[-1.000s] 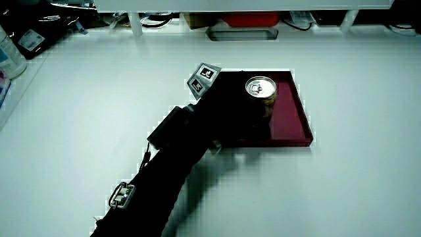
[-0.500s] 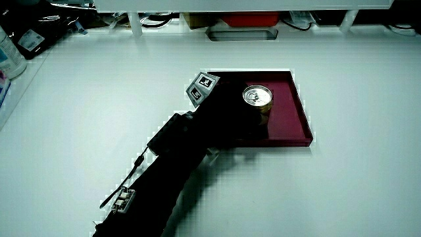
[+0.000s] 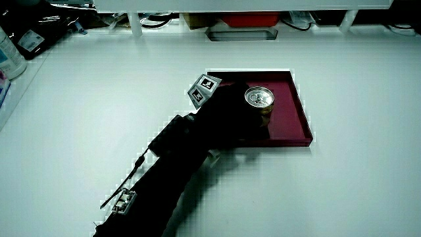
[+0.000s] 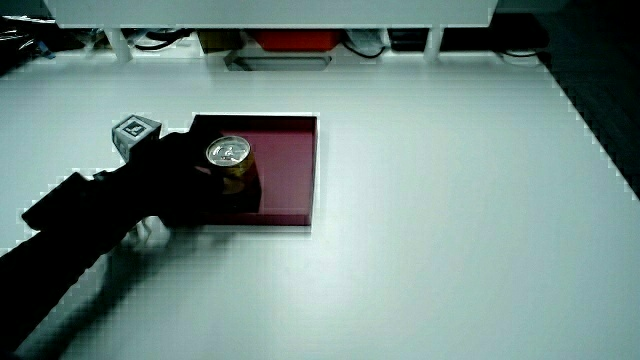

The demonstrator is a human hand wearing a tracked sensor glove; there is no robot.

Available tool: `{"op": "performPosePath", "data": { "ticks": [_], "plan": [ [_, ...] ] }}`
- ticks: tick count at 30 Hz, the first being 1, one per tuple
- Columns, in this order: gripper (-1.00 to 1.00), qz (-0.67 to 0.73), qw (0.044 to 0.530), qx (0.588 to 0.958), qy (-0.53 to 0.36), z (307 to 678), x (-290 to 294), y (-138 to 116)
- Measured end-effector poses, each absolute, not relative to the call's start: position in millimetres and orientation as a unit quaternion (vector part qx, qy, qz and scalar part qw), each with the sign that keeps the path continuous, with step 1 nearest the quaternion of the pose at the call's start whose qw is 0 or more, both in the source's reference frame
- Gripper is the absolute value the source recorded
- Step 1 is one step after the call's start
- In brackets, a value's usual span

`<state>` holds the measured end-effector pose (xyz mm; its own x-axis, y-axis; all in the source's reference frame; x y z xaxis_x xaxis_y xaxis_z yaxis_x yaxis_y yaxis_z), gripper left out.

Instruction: Place red bull into plate

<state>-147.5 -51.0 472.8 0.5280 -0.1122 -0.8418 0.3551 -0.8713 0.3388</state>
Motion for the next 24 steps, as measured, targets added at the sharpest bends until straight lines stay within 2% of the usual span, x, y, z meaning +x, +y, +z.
{"op": "performPosePath", "data": {
  "ticks": [7, 10, 12, 17, 20, 22, 24],
  "plan": [
    [-0.68, -0.484, 0.274, 0.828, 0.077, 475, -146, -50],
    [-0.76, -0.505, 0.288, 0.811, 0.066, 472, -148, -47],
    [-0.82, -0.504, 0.276, 0.815, 0.074, 468, -153, -47],
    [-0.97, -0.541, 0.273, 0.792, 0.081, 450, -164, -44],
    [-1.00, -0.503, 0.279, 0.815, 0.072, 432, -172, -40],
    [-1.00, -0.516, 0.269, 0.809, 0.087, 423, -176, -36],
    [-1.00, -0.502, 0.281, 0.815, 0.069, 410, -181, -30]
  ]
}}
